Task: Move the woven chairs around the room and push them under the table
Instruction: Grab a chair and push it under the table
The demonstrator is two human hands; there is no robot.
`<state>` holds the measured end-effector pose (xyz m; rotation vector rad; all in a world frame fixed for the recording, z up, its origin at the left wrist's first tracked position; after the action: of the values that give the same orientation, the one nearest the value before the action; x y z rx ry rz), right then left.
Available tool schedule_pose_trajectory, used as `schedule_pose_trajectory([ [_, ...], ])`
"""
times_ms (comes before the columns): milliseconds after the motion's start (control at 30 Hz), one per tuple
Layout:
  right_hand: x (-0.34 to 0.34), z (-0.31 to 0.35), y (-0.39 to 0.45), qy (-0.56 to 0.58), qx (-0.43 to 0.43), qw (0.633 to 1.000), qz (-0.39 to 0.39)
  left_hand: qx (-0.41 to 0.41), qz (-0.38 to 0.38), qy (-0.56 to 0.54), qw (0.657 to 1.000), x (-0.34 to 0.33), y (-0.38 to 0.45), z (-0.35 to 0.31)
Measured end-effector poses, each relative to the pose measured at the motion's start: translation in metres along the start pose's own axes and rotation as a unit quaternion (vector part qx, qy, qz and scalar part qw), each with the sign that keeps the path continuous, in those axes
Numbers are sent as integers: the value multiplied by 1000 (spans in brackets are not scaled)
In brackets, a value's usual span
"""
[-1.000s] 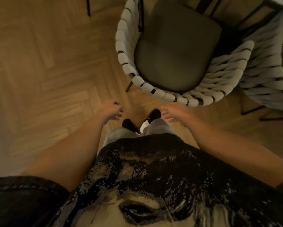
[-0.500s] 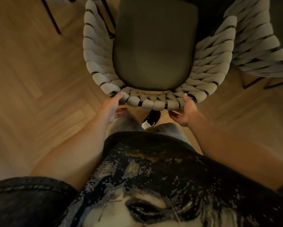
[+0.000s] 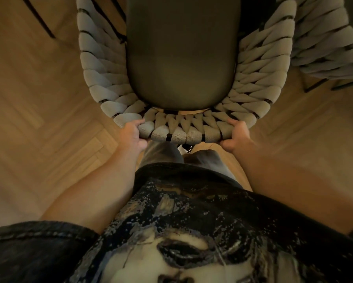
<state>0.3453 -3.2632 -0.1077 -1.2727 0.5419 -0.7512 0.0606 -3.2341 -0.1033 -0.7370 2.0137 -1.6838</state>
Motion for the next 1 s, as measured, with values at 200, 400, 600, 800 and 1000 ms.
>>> schedule_pose_trajectory([
  [200,1,2,-7,58,31,998,-16,-20,-12,-34,999,-4,-4,-3],
  [400,-6,16,-15,107,53,993,-9,-46,11,-66,997,-12,-11,-24],
  [600,-24,37,-18,116,63,991,9,-54,40,-55,996,-36,-10,-45],
  [800,-55,69,-3,107,72,992,7,-78,25,-35,996,-67,17,-77],
  [1000,-78,91,15,85,76,993,7,-65,15,-33,997,-87,41,-91],
])
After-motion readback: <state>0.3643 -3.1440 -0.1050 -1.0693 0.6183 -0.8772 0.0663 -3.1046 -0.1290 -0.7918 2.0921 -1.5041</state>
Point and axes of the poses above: each hand's wrist, its own y-axis towards the middle knuckle, its own x-axis out of the back of the hand, z = x × y, the point moved 5 cm from there along y, towards the middle knuckle, and after that the axes turned 4 degrees about x, right-handed, at the moved point
